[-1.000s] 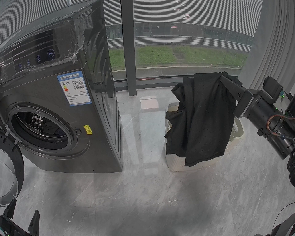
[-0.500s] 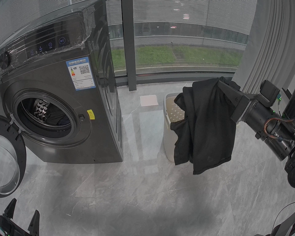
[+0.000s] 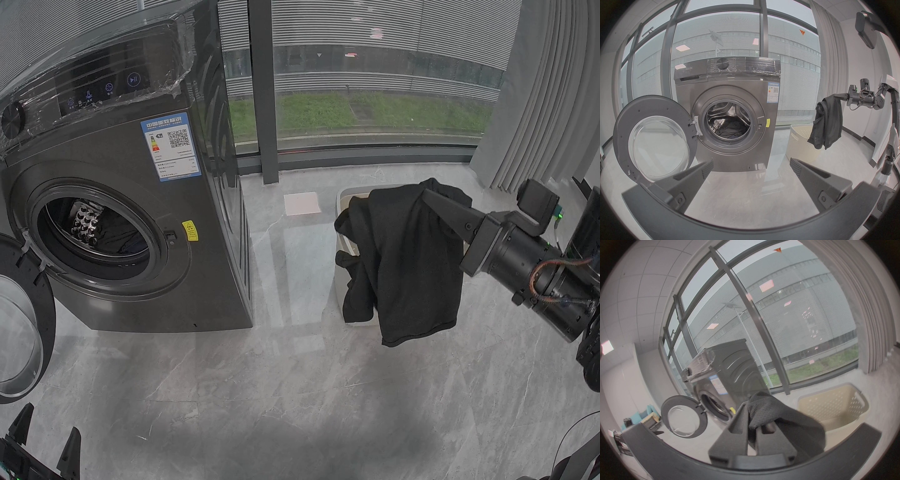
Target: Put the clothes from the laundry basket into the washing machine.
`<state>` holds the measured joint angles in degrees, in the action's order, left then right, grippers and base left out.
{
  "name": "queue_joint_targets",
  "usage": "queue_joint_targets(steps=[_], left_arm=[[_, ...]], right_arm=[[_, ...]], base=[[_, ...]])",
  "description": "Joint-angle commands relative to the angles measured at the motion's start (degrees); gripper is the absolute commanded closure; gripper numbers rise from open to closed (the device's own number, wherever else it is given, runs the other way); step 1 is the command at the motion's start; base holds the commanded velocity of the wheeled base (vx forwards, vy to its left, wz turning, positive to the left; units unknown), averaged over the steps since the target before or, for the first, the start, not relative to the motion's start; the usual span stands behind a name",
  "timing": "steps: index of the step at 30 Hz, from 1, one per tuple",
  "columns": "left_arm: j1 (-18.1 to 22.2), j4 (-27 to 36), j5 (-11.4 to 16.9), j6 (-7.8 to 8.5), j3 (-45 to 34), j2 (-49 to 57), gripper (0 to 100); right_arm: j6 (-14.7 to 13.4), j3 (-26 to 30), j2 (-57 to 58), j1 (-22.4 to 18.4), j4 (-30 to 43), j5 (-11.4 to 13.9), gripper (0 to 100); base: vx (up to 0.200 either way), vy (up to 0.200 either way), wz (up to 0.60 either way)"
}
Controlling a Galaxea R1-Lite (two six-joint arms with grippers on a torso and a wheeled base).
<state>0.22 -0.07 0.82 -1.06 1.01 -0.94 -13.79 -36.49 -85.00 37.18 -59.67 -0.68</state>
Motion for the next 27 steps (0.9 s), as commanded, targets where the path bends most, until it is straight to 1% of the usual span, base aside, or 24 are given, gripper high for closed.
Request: queue_joint_targets(steps=[1,2,5,8,9,10,11,12,13,20,23,27], left_arm=[[0.04,-0.01,-0.03,-0.08,-0.92,0.68,0],[0.04,-0.01,-0.03,0.01,-0.92,0.68,0],[0.04,-0.01,-0.03,0.01,-0.92,0.76,0],[0.04,-0.01,-0.03,0.01,-0.92,0.68,0],[0.04,-0.01,-0.03,0.01,-0.92,0.68,0],[0.04,-0.01,-0.03,0.01,-0.92,0.76,0],[0.04,-0.01,-0.03,0.01,-0.92,0.68,0],[0.04,-0.01,0.06,0.01,-0.92,0.68,0],[0.04,-0.01,-0.03,0.01,-0.92,0.68,0],[0.04,-0.01,-0.03,0.01,-0.92,0.68,0],[0.04,-0.01,-0.03,0.09,-0.92,0.76,0],[0.04,-0.01,-0.03,0.09,-0.92,0.68,0]], right_arm=[[-2.74,0.98,0.19,1.67,0.08,0.33,100],[-3.88,0.98,-0.16,1.75,0.08,0.68,100],[-4.14,1.07,-0.86,1.14,0.17,1.74,100],[-4.05,0.63,-1.66,0.08,0.26,2.0,100],[-4.05,0.63,-1.66,0.08,0.26,2.0,100],[-4.14,1.15,-1.74,-1.06,0.26,4.29,100],[-4.14,1.33,-1.74,-1.15,0.35,4.73,100],[-4.32,1.86,-1.74,-1.85,0.35,6.22,100],[-4.32,2.12,-1.74,-2.11,0.35,6.57,100],[-4.41,2.91,-1.04,-2.82,0.17,6.48,100],[-4.41,2.82,-1.04,-2.82,-0.09,6.4,100],[-4.05,1.95,-0.69,-2.82,-0.36,5.78,100]], base=[[0.0,0.0,0.0],[0.0,0.0,0.0],[0.0,0.0,0.0],[0.0,0.0,0.0],[0.0,0.2,0.0],[0.0,0.2,0.0],[0.0,0.2,0.0],[0.0,0.2,0.0],[0.0,0.2,0.0],[0.0,0.2,0.0],[0.0,0.0,0.0],[0.0,0.0,0.6]])
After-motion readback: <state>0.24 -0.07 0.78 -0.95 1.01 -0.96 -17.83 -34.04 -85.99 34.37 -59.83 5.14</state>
